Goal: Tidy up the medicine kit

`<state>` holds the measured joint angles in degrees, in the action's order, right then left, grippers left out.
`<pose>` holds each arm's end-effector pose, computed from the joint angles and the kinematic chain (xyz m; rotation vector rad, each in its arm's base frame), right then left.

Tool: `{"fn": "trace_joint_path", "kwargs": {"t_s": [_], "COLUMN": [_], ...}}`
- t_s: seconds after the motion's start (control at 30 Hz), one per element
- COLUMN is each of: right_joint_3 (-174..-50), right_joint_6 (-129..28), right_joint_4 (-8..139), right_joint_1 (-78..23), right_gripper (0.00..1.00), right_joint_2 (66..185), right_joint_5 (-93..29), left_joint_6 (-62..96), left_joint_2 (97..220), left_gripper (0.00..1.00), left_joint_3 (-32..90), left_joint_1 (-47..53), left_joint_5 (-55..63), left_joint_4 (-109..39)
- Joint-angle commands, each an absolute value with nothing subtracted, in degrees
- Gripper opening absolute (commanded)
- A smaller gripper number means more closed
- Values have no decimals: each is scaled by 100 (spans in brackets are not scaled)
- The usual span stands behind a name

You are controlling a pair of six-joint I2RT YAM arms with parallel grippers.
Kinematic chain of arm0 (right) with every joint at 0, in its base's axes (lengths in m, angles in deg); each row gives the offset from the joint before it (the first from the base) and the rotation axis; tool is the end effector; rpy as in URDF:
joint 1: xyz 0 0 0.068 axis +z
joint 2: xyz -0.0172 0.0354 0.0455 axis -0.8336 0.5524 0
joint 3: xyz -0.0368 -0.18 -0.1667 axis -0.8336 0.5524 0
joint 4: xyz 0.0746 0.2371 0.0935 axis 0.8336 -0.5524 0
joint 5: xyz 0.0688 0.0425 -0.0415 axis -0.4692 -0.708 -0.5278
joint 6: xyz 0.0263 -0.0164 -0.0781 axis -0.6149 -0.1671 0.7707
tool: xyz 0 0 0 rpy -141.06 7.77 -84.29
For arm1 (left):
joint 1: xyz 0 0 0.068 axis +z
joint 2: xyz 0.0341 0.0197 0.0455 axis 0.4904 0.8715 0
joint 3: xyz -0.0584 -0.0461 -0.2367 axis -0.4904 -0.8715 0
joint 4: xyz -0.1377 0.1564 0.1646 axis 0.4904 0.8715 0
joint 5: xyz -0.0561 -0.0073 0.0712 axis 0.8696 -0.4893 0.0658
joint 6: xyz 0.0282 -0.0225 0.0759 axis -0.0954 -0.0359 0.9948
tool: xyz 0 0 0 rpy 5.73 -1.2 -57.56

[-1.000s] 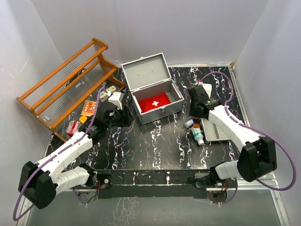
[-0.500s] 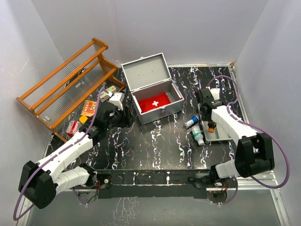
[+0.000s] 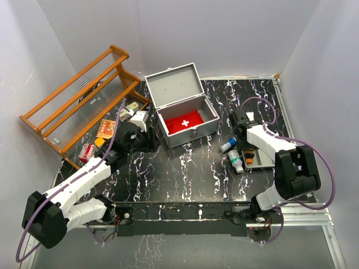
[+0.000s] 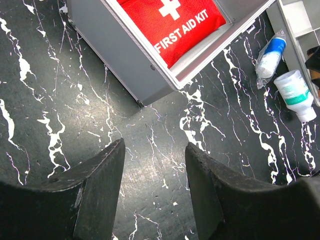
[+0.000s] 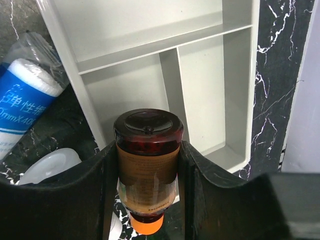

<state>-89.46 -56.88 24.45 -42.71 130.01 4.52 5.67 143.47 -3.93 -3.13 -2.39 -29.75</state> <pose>0.2821 0.0319 0.1340 0.0845 2.6970 -0.6004 0.2442 -0.1588 0.2281 0.2007 2.0379 -0.6496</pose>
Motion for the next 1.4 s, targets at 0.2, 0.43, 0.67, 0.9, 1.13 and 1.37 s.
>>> {"fn": "trace_joint_path", "kwargs": {"t_s": [0.2,0.43,0.67,0.9,1.13,1.37], "right_joint_3": [-9309,-9407,-9630,-9880,-9283,-8618], "right_joint_6": [-5975,-6130,-6280,-6882,-6929,-7086], "right_joint_4": [2413,2315,2219,1621,1934,2015], "right_joint_1": [-4273,-4268,-4271,-4269,-4262,-3942], "right_gripper": [43,50,52,61,69,62], "right_joint_2": [13596,13622,13537,13001,11792,11468], "right_joint_5": [476,231,-203,324,-1665,-2094], "left_joint_6": [612,613,613,637,640,640], "left_joint_2": [14337,14327,14389,14384,14444,14521], "left_gripper": [50,51,50,50,51,51], "left_joint_3": [-370,-381,-371,-328,-288,-249], "left_joint_1": [-344,-343,-346,-343,-344,-347], "left_joint_5": [-242,-281,-281,-287,-235,-141], "left_joint_4": [-3056,-3040,-3019,-2966,-2961,-2944]}}
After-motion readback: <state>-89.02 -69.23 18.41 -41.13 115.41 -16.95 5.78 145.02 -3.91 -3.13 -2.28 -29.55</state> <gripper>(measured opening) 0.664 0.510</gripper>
